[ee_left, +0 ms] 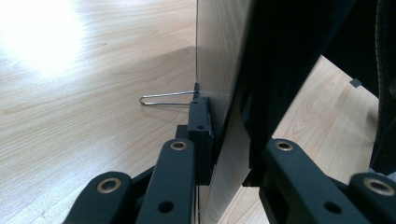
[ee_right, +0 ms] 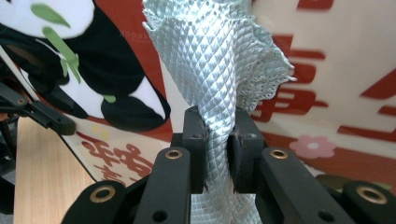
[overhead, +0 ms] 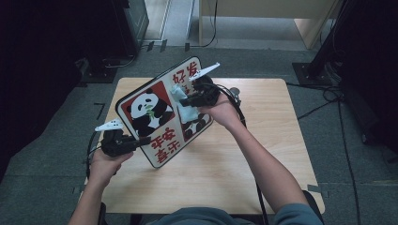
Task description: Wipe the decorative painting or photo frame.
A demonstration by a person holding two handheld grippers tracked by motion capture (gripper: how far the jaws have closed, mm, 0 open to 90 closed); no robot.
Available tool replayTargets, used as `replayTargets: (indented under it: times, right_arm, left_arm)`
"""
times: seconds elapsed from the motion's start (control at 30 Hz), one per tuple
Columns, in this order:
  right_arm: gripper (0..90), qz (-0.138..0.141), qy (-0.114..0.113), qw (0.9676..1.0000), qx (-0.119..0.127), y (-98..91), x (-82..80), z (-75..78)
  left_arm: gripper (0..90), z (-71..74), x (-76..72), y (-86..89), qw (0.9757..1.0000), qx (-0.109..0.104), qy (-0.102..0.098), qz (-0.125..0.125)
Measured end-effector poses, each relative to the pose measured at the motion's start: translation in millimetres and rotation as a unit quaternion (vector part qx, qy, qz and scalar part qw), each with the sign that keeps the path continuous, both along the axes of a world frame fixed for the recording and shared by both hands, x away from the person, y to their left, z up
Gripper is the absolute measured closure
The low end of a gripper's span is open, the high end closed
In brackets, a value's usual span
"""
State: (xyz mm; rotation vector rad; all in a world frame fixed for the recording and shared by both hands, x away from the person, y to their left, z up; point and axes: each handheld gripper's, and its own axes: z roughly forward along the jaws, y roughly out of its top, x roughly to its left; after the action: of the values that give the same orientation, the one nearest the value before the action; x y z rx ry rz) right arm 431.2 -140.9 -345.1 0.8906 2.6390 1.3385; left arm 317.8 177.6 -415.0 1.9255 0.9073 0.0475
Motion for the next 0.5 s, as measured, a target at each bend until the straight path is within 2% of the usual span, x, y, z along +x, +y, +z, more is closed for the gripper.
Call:
replayTargets:
  times: [0.5]
  right_arm:
    - [79.0,0.000,0.021,0.9998,-0.004,-3.2,-5.0,-23.9]
  left_arm:
    - [79.8,0.1,-0.3,-0.3,1.0000,0.001,-0.002,0.001]
